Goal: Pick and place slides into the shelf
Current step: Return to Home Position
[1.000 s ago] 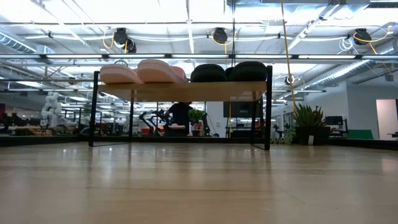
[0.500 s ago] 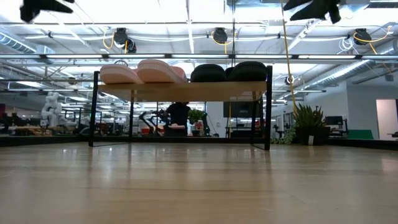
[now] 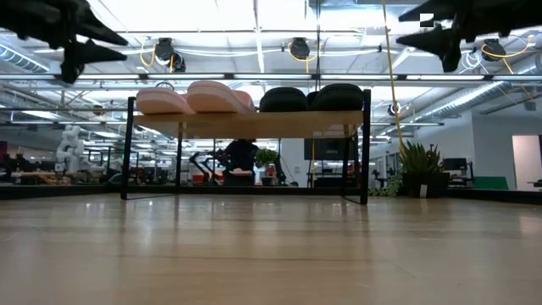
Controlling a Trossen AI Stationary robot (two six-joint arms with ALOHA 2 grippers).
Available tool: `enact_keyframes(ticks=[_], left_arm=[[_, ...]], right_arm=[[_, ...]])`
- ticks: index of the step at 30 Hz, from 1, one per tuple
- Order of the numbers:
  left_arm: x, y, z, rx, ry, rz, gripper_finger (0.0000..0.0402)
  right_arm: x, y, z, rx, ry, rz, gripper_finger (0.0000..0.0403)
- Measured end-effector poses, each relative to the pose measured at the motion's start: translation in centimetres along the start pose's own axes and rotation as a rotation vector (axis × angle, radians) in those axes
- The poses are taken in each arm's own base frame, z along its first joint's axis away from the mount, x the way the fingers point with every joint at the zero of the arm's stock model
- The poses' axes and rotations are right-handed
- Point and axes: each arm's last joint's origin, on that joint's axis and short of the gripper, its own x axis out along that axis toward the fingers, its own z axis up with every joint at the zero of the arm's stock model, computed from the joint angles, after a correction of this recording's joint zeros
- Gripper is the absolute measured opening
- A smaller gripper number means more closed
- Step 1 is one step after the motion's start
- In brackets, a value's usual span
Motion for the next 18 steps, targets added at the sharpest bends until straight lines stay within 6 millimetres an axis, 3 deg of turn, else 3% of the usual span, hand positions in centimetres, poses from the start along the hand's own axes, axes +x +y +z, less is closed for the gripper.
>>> enact_keyframes(ticks=[7,18], left_arm=[[2.0,1.1,-1.5,-0.003,-0.038,-0.092,0.0129],[2.2,1.6,-2.5,0.049,0.058,-0.103,0.0129]], right_arm=[[0.3,-0.9,-2.6,0.026,-0.004,0.005,0.0194],[0.5,-2.1,-6.1,0.044,-0.019,0.061,0.0194]])
